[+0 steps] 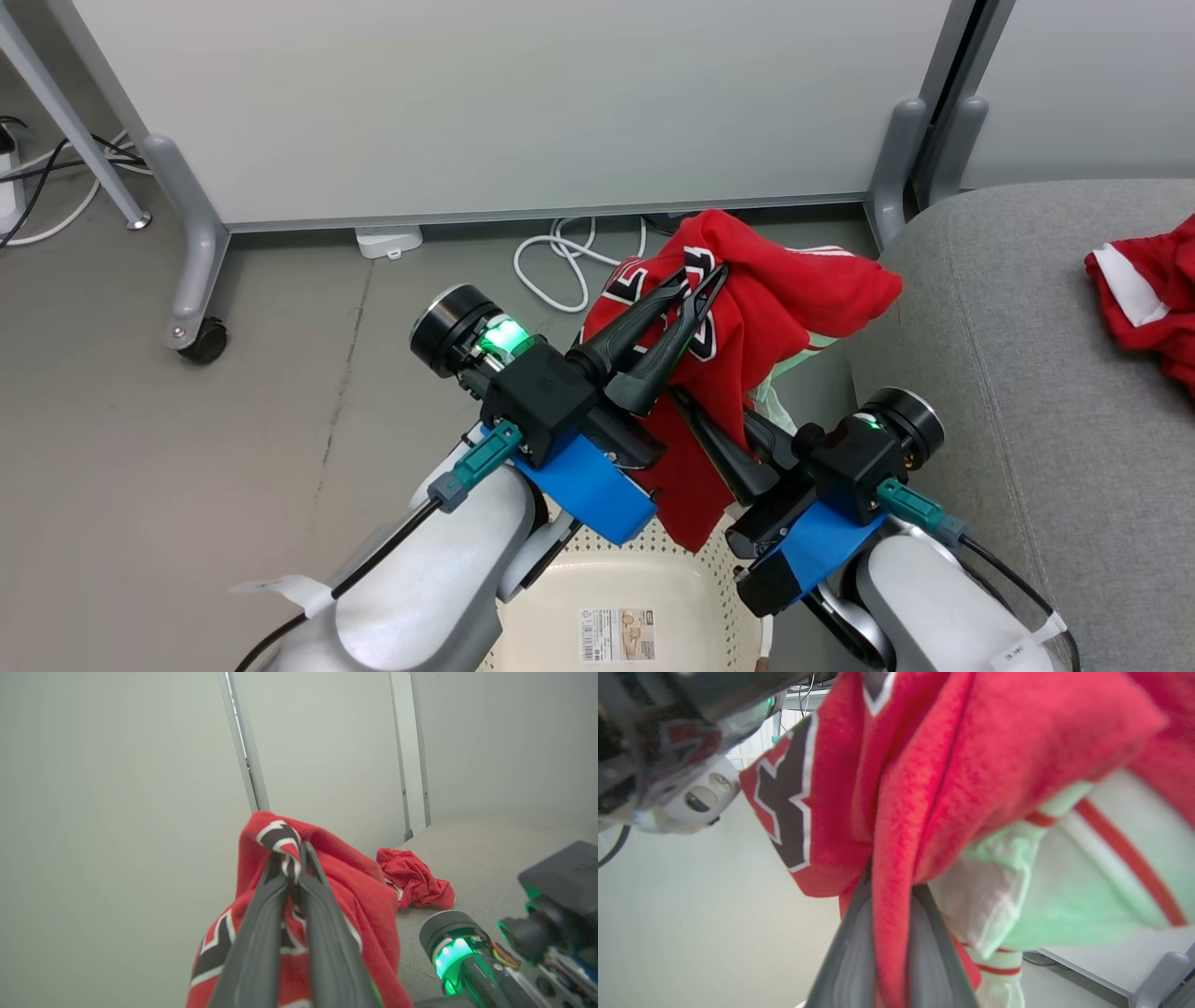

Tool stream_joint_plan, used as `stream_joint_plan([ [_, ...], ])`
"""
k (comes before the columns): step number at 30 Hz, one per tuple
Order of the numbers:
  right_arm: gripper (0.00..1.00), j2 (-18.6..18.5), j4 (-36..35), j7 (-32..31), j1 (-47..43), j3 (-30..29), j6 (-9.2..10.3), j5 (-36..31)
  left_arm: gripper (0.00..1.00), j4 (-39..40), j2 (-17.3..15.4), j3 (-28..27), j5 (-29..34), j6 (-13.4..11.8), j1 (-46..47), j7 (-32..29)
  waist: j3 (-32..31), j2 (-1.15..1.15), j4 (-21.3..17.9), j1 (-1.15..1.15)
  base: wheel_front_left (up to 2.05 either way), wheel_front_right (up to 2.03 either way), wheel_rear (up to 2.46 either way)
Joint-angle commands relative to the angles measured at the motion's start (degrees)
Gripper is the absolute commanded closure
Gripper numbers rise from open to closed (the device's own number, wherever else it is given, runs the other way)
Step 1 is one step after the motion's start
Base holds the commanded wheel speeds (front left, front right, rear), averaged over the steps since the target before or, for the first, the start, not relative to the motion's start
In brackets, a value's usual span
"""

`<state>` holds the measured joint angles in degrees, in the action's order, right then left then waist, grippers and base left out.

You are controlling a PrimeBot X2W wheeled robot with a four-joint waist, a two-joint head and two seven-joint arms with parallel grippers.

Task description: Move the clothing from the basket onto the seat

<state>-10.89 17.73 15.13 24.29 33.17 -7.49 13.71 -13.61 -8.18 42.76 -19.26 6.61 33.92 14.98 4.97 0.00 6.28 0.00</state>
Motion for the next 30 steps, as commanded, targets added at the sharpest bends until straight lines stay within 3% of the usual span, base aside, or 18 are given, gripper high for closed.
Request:
stream_joint_plan([
  [1, 1.0, 0.3, -0.3, 0.0, -0.1, -0.1, -0.01, 0.3, 1.0, -0.2, -0.1, -0.3, -0.3, 0.0, 0.2, 0.2, 0.0, 0.0, -0.1, 0.0, 0.0, 0.0, 0.0],
  [16, 1.0, 0.3, -1.5, 0.0, -1.4, 0.0, -0.01, 0.1, 1.0, -0.7, -0.3, -0.1, -0.7, -0.3, -0.3, 0.3, -0.4, 0.0, -0.4, 0.0, 0.0, 0.0, 0.0],
  [17, 1.0, 0.3, -1.5, 0.0, -1.4, 0.0, -0.01, 0.2, 0.66, -0.7, -0.2, -0.2, -0.7, -0.4, -0.3, 0.3, -0.4, 0.0, -0.5, 0.0, 0.0, 0.0, 0.0],
  [18, 1.0, 0.3, -1.5, 0.0, -1.4, 0.0, -0.01, 0.2, 0.0, -0.9, -0.2, -0.1, -0.7, -0.5, -0.3, 0.3, -0.4, 0.0, -0.5, 0.0, 0.0, 0.0, 0.0],
  [30, 1.0, 0.2, -1.6, 0.0, -1.9, -1.2, -0.01, 0.0, 0.0, -0.2, -0.4, -0.2, -0.2, -0.9, 0.0, 0.3, 0.4, 0.0, -0.9, 0.0, 0.0, 0.0, 0.0],
])
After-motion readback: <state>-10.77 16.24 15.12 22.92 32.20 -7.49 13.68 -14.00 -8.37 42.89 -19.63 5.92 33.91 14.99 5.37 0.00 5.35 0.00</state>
